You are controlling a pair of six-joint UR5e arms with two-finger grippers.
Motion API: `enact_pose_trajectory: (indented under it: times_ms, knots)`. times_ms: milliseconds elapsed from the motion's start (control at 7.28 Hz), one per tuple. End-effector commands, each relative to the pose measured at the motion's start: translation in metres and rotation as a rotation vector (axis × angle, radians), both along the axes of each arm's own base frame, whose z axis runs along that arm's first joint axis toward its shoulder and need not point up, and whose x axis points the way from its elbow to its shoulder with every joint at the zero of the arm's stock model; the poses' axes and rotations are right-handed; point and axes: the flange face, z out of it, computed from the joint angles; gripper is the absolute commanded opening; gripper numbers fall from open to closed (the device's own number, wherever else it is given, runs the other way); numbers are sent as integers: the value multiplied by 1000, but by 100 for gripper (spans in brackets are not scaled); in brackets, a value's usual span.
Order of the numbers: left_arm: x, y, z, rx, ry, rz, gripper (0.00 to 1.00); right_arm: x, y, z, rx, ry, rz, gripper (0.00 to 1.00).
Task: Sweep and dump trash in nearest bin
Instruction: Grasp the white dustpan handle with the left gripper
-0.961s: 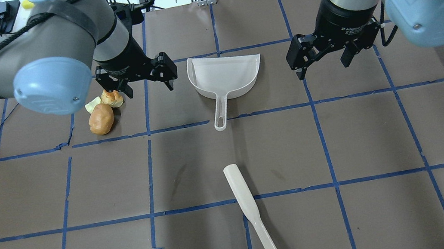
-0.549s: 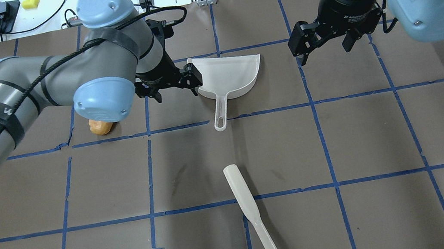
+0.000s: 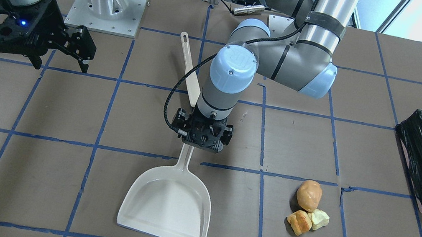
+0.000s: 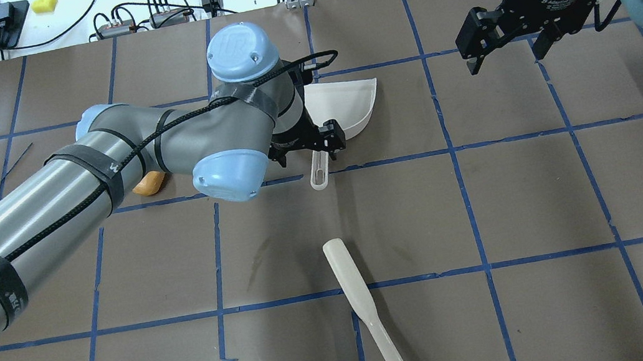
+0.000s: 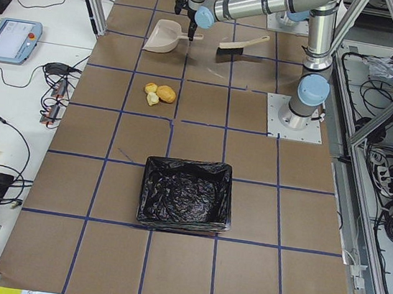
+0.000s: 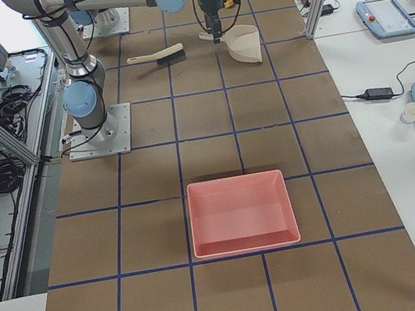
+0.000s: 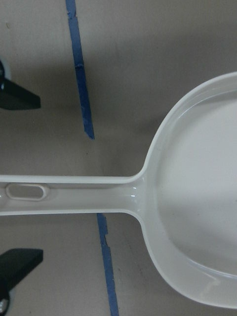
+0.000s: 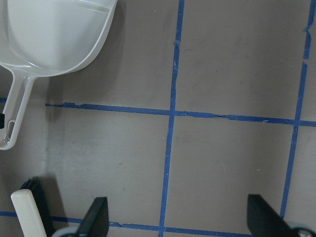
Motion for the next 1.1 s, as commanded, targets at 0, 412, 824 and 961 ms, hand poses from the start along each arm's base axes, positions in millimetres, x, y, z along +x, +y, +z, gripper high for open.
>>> enact_pose_trajectory:
  times_ms: [0,412,824,961]
  knots:
    - [-1,18,-23,-60,17,-23,96,-5,-1,-1,2,0,-1,100]
    - [-16,29,-28,-47,22,-35,76,1,4,3,-5,-11,-4,100]
    - [-20,30,-21,-66,25,-64,11,1,6,0,2,-14,1,100]
    - [-20,29,-11,-85,30,-62,7,2,6,0,2,-14,2,100]
